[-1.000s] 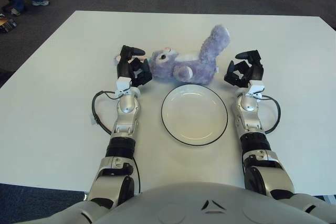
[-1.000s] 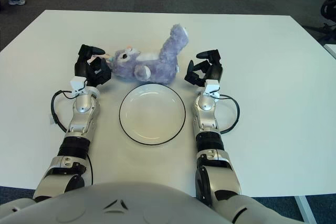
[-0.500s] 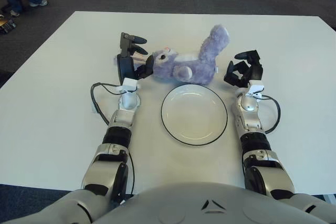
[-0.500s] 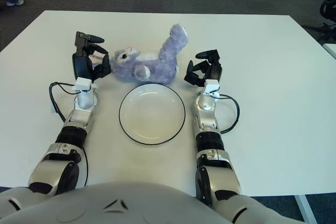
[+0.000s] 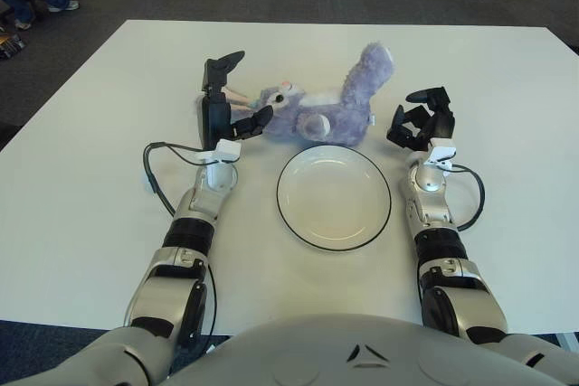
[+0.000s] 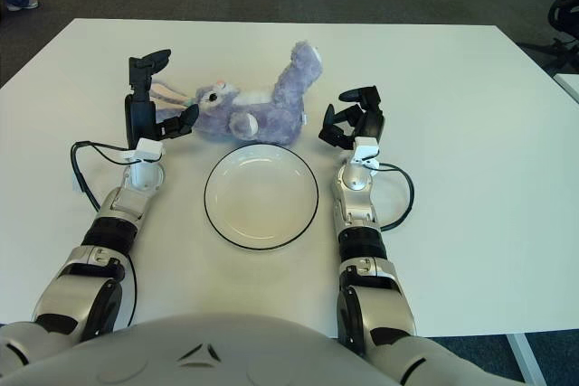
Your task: Put the doll into the plate.
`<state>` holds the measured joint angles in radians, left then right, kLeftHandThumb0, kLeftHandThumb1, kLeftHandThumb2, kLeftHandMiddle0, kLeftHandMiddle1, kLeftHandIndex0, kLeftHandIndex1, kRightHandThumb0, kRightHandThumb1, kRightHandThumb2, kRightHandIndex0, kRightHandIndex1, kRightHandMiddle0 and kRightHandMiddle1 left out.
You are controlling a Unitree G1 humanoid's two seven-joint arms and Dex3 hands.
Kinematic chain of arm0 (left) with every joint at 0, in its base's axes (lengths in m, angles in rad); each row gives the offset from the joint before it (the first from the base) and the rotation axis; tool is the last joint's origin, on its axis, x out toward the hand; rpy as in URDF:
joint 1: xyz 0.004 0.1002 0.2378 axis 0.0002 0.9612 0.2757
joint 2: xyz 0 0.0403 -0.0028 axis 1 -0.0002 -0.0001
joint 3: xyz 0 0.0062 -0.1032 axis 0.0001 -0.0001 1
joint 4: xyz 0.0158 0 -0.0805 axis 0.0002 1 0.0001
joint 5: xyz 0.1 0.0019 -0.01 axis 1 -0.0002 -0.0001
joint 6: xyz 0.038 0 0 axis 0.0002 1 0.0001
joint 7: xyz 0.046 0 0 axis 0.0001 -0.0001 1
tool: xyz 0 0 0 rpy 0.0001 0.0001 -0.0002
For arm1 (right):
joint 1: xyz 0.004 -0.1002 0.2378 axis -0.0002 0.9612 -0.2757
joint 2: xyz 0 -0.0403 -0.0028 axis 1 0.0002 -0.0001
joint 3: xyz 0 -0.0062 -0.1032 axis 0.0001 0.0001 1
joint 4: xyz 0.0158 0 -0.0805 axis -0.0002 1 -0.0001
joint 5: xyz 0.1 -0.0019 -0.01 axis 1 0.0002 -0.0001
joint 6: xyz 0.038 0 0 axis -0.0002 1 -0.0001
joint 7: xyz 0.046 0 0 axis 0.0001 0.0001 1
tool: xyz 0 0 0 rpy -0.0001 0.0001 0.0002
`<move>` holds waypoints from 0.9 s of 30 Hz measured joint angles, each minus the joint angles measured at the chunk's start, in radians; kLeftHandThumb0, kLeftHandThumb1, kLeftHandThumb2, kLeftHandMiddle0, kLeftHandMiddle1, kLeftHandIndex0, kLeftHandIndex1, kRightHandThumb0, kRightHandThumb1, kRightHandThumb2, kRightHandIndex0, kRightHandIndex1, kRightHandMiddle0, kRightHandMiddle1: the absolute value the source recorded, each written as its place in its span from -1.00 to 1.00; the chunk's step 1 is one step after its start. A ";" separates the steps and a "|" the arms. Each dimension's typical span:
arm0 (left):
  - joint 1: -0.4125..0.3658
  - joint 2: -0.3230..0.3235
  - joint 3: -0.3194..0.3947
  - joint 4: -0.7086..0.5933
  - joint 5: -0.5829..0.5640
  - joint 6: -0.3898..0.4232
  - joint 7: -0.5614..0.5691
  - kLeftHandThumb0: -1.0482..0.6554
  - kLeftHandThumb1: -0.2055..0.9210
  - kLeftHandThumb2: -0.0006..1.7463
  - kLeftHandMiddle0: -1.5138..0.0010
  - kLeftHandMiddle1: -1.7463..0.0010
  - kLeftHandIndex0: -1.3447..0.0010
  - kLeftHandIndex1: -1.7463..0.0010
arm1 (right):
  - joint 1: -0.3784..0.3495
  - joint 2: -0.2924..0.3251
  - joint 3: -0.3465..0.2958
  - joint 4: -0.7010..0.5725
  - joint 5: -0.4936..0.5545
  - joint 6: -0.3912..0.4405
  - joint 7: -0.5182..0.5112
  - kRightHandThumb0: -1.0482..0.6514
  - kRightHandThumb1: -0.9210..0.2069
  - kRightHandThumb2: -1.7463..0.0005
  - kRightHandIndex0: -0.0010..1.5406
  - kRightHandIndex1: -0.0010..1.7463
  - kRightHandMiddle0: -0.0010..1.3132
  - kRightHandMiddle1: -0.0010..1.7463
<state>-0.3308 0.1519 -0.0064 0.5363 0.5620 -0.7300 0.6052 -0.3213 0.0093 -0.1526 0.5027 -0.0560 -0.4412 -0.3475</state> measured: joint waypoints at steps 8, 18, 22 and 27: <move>0.085 0.074 -0.031 -0.113 0.073 0.138 -0.060 -0.52 0.08 -0.17 0.81 0.65 1.00 0.60 | 0.002 0.000 -0.001 -0.001 0.000 0.015 0.001 0.22 0.07 -0.43 -0.05 0.82 -0.39 0.90; 0.149 0.148 -0.054 -0.243 0.174 0.265 -0.067 -0.72 0.44 -0.37 0.85 0.89 1.00 0.90 | 0.005 -0.001 -0.003 -0.001 0.000 0.016 0.003 0.22 0.04 -0.40 -0.06 0.79 -0.41 0.91; 0.147 0.169 -0.077 -0.270 0.207 0.273 -0.057 -0.84 0.81 -0.59 0.87 0.96 1.00 0.97 | 0.005 -0.001 -0.003 -0.001 0.000 0.016 0.004 0.22 0.04 -0.40 -0.06 0.79 -0.40 0.91; 0.145 0.202 -0.100 -0.283 0.226 0.274 -0.075 -0.93 0.97 -0.60 0.88 0.99 1.00 1.00 | 0.005 -0.001 -0.003 -0.001 0.000 0.017 0.004 0.22 0.04 -0.40 -0.06 0.80 -0.40 0.90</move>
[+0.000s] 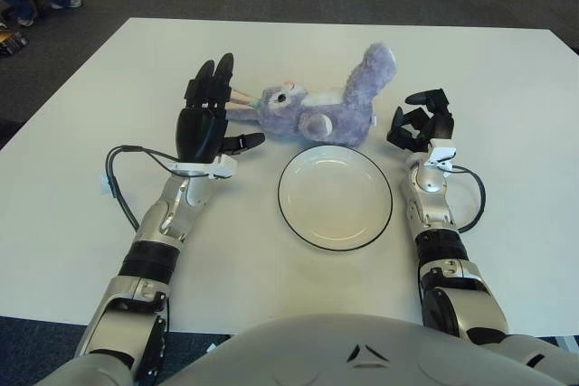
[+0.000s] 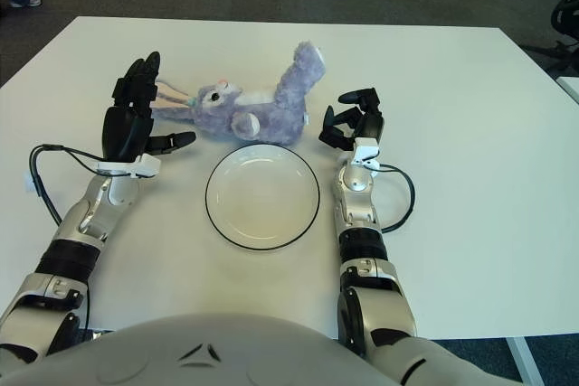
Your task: Put the doll into the plate.
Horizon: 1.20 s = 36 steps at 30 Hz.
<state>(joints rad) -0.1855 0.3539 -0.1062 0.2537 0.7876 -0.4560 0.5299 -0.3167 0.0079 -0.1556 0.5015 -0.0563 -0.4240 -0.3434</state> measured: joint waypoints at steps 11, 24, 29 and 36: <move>-0.004 0.116 -0.021 -0.057 0.034 0.049 -0.116 -0.96 1.00 -0.51 0.85 0.99 1.00 1.00 | 0.000 0.000 -0.005 0.001 0.002 0.008 0.008 0.22 0.04 -0.40 -0.06 0.79 -0.40 0.90; -0.003 0.164 -0.051 -0.206 0.106 0.179 -0.260 -0.98 1.00 -0.48 0.82 0.98 1.00 1.00 | -0.004 0.000 -0.005 0.007 0.001 0.013 0.010 0.22 0.02 -0.38 -0.06 0.78 -0.40 0.89; -0.004 0.171 -0.063 -0.232 0.098 0.191 -0.333 -0.95 1.00 -0.54 0.81 0.98 1.00 1.00 | -0.006 -0.001 -0.004 0.009 0.000 0.015 0.011 0.22 0.02 -0.37 -0.06 0.77 -0.40 0.89; -0.008 0.182 -0.069 -0.291 0.079 0.217 -0.462 -0.93 1.00 -0.61 0.82 0.99 1.00 1.00 | -0.008 -0.001 0.001 0.011 -0.002 0.017 0.010 0.22 0.02 -0.38 -0.06 0.78 -0.40 0.89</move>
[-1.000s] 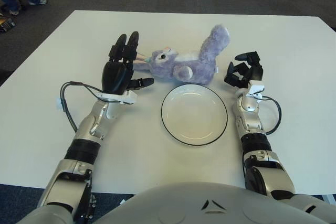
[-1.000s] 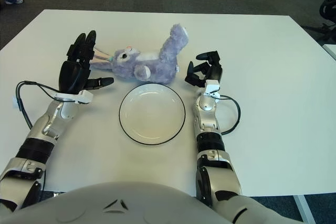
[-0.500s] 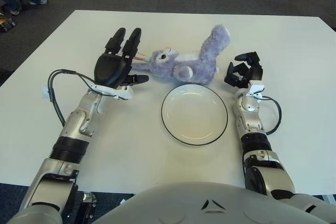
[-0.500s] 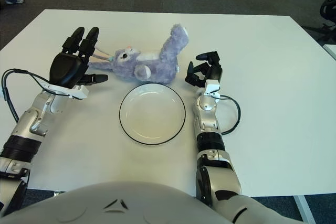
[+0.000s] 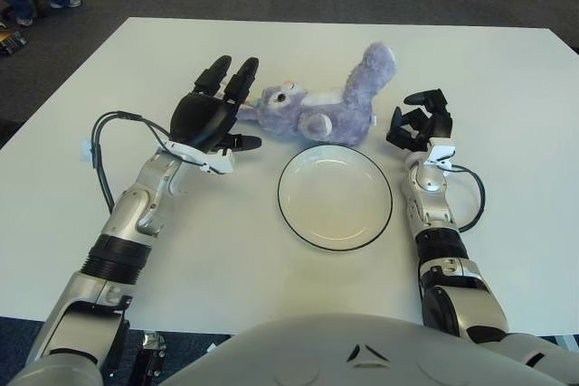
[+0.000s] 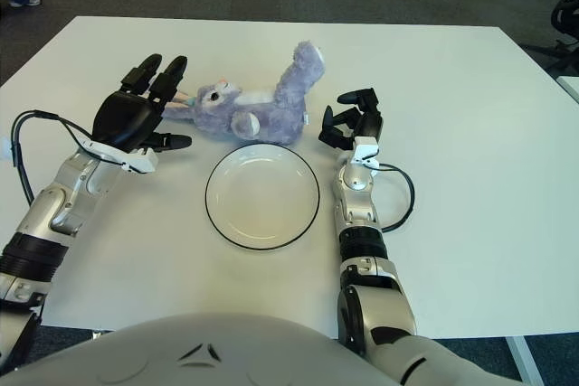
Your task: Put the doll into the plate.
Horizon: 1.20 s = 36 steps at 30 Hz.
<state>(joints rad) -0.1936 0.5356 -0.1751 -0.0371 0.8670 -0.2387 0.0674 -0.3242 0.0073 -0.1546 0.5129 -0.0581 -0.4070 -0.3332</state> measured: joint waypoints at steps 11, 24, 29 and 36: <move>-0.070 0.002 -0.025 -0.014 -0.007 0.020 -0.089 -0.93 0.99 -0.74 0.76 0.96 1.00 1.00 | -0.003 0.000 0.004 0.005 -0.007 0.019 -0.004 0.22 0.04 -0.40 -0.07 0.81 -0.40 0.90; -0.130 -0.027 -0.067 0.057 -0.078 -0.015 -0.130 -0.90 0.94 -0.80 0.73 0.96 1.00 1.00 | -0.011 0.002 0.009 0.013 -0.007 0.032 -0.009 0.22 0.04 -0.41 -0.07 0.82 -0.40 0.90; -0.153 -0.034 -0.081 0.084 -0.075 -0.010 -0.141 -0.88 0.93 -0.81 0.71 0.95 1.00 1.00 | -0.011 0.001 0.010 0.016 -0.009 0.032 -0.014 0.22 0.03 -0.41 -0.08 0.82 -0.40 0.90; -0.187 -0.064 -0.111 0.121 -0.055 0.004 -0.130 -0.83 0.89 -0.83 0.66 0.92 1.00 1.00 | -0.014 0.001 0.017 0.020 -0.015 0.032 -0.015 0.22 0.03 -0.40 -0.08 0.82 -0.41 0.91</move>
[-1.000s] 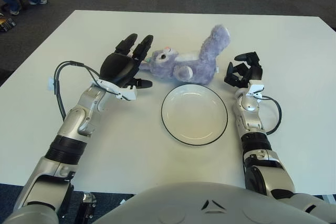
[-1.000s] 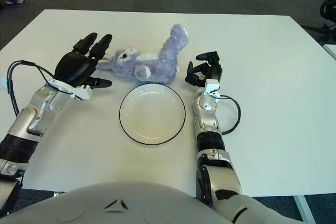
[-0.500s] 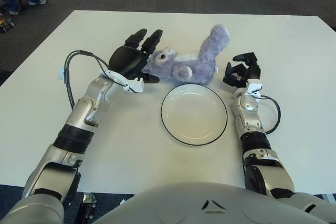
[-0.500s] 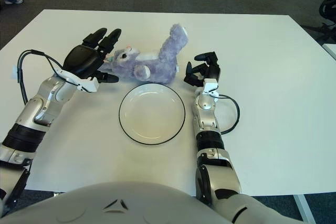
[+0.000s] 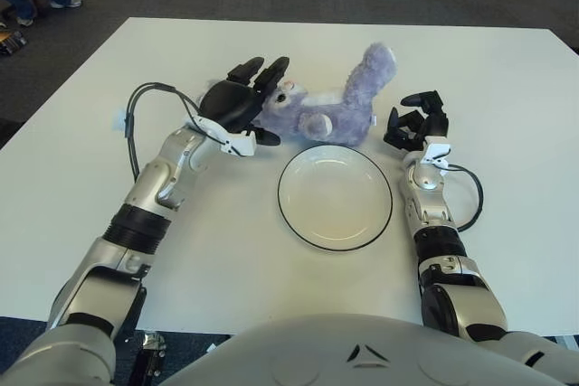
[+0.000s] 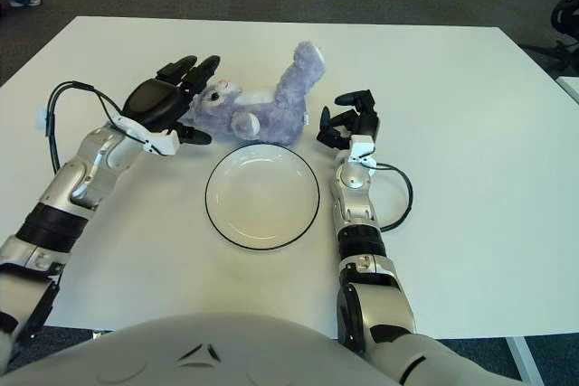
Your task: Put the doll into the plate.
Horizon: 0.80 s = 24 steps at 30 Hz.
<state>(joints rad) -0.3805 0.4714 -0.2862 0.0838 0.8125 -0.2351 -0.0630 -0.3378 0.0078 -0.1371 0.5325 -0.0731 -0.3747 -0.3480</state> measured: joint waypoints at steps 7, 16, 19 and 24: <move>-0.037 -0.036 -0.037 0.054 0.018 0.017 0.008 -0.82 0.89 -0.83 0.71 0.94 1.00 1.00 | -0.002 0.000 0.007 0.001 -0.005 0.002 -0.001 0.22 0.03 -0.40 -0.08 0.82 -0.41 0.91; -0.066 -0.042 -0.087 0.090 0.045 0.069 -0.043 -0.85 0.91 -0.83 0.82 0.99 1.00 1.00 | -0.004 -0.001 0.009 0.002 -0.013 0.002 -0.001 0.22 0.03 -0.41 -0.08 0.83 -0.41 0.91; -0.071 -0.046 -0.102 0.095 0.063 0.092 -0.052 -0.86 0.91 -0.84 0.83 0.99 1.00 1.00 | -0.004 -0.002 0.008 0.002 -0.013 0.002 0.000 0.22 0.03 -0.41 -0.08 0.82 -0.41 0.91; -0.081 -0.058 -0.123 0.100 0.082 0.123 -0.052 -0.86 0.90 -0.84 0.84 1.00 1.00 1.00 | -0.004 -0.004 0.008 0.004 -0.013 0.002 0.000 0.22 0.03 -0.41 -0.08 0.83 -0.41 0.91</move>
<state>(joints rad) -0.4618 0.4134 -0.4094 0.1835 0.8940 -0.1120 -0.1148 -0.3421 0.0042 -0.1296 0.5367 -0.0866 -0.3728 -0.3477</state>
